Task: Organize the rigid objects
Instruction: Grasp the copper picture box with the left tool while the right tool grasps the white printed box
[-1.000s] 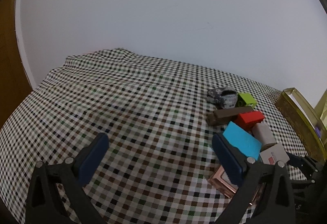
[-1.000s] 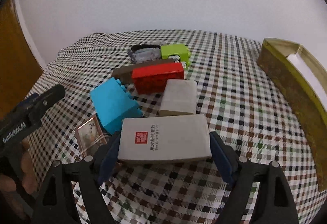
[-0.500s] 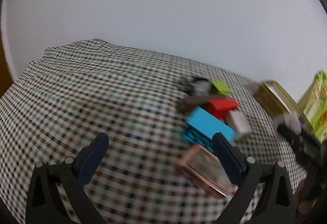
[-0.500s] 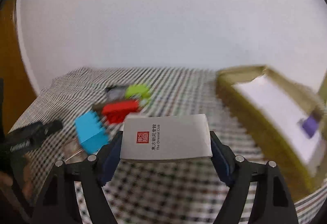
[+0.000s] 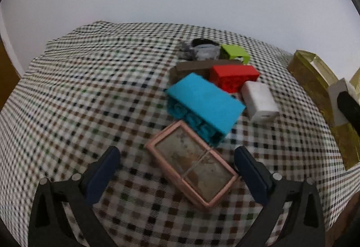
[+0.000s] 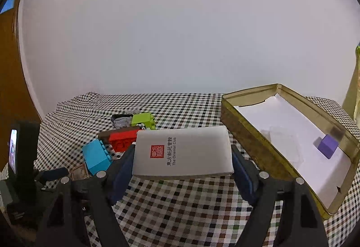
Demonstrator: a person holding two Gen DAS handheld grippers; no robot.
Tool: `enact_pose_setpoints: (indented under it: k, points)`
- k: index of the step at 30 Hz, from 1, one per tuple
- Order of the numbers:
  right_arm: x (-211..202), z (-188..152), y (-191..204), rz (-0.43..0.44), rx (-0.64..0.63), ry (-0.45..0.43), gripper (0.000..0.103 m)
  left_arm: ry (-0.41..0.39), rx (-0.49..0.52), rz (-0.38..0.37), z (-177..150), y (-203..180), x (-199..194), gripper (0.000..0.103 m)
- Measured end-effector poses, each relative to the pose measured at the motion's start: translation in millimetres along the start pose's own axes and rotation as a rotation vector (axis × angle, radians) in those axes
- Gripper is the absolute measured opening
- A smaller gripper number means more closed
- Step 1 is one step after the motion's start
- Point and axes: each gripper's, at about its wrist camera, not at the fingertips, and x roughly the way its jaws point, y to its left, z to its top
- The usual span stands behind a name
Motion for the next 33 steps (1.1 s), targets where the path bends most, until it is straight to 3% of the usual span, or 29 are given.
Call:
enact_pose_setpoints:
  k: [10, 14, 18, 21, 24, 26, 28, 33]
  points:
    - [-7, 0, 4, 0.012, 0.011, -0.006, 0.081, 0.049, -0.028, 0.055, -11, 44, -5, 0.102]
    - [-8, -2, 5, 0.004, 0.002, -0.014, 0.081, 0.041, -0.003, 0.017, -2, 40, 1, 0.102]
    - [-5, -2, 2, -0.003, 0.015, -0.006, 0.081, 0.034, 0.086, 0.050, 13, 32, 14, 0.103]
    - [-2, -2, 1, -0.008, 0.020, -0.002, 0.081, 0.026, 0.065, 0.024, 15, 39, 17, 0.101]
    - [-2, -2, 2, -0.011, 0.010, -0.001, 0.081, -0.001, 0.057, -0.005, 13, 44, 16, 0.090]
    - [-1, -2, 4, -0.010, 0.000, 0.003, 0.081, -0.020, 0.083, -0.025, 7, 35, 10, 0.063]
    - [-1, -3, 6, -0.009, -0.005, 0.004, 0.081, -0.034, 0.116, -0.046, 6, 29, 7, 0.046]
    - [0, -2, -1, 0.008, 0.015, 0.014, 0.081, -0.039, 0.097, -0.054, 6, 32, 7, 0.045]
